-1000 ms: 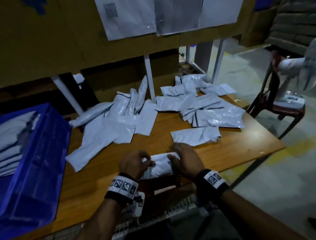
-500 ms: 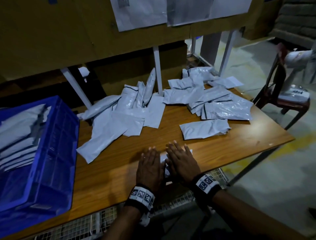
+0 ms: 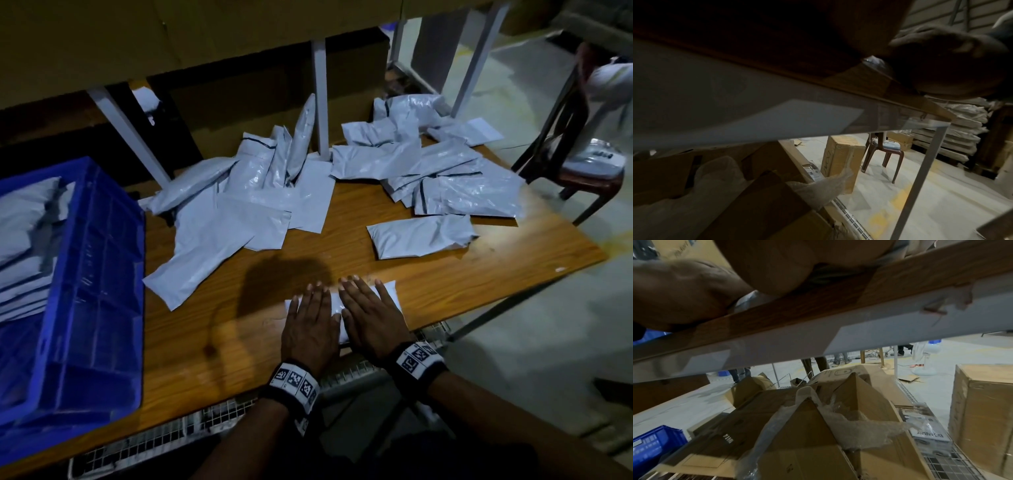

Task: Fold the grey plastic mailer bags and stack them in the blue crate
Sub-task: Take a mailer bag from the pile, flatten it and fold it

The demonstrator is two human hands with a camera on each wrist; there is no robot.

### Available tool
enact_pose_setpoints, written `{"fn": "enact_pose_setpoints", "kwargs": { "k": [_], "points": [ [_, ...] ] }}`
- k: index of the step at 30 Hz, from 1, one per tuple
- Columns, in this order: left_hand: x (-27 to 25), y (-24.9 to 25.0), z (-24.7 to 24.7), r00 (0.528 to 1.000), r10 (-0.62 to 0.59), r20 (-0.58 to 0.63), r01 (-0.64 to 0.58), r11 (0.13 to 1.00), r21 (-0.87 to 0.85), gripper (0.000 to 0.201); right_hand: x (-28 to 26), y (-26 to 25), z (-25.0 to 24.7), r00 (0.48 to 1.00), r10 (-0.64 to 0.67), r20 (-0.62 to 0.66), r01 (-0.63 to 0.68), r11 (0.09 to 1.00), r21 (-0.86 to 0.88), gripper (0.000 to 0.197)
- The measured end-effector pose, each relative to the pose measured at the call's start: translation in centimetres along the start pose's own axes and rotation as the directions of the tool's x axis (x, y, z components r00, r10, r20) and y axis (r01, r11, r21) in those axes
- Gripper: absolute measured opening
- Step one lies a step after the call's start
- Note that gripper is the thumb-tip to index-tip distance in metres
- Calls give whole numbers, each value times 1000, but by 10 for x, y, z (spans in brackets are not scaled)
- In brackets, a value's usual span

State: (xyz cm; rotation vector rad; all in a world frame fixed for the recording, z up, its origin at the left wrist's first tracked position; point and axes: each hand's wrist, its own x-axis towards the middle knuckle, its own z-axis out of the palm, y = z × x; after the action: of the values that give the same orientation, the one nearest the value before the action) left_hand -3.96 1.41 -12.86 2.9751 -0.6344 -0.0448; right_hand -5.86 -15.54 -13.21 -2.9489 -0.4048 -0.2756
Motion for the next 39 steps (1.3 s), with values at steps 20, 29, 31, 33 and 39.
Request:
{"fn": "enact_pose_setpoints", "kwargs": {
  "k": [20, 29, 31, 33, 39],
  "points": [
    [19, -19, -45, 987, 53, 154, -35, 993, -115, 68, 18, 25, -42, 959, 10, 282, -65, 981, 185, 70],
    [51, -41, -81, 973, 159, -166, -196, 950, -241, 74, 42, 43, -87, 999, -25, 20, 24, 999, 38, 70],
    [56, -39, -90, 939, 218, -267, -272, 944, -185, 64, 45, 34, -90, 992, -15, -129, 10, 999, -41, 54],
    [54, -37, -88, 936, 224, -272, -288, 931, -225, 59, 42, 24, -85, 981, 13, -195, -26, 997, -67, 35],
    [22, -31, -56, 964, 172, -205, -246, 870, -427, 63, -1, 24, -46, 993, -5, -117, 11, 999, 51, 31]
  ]
}}
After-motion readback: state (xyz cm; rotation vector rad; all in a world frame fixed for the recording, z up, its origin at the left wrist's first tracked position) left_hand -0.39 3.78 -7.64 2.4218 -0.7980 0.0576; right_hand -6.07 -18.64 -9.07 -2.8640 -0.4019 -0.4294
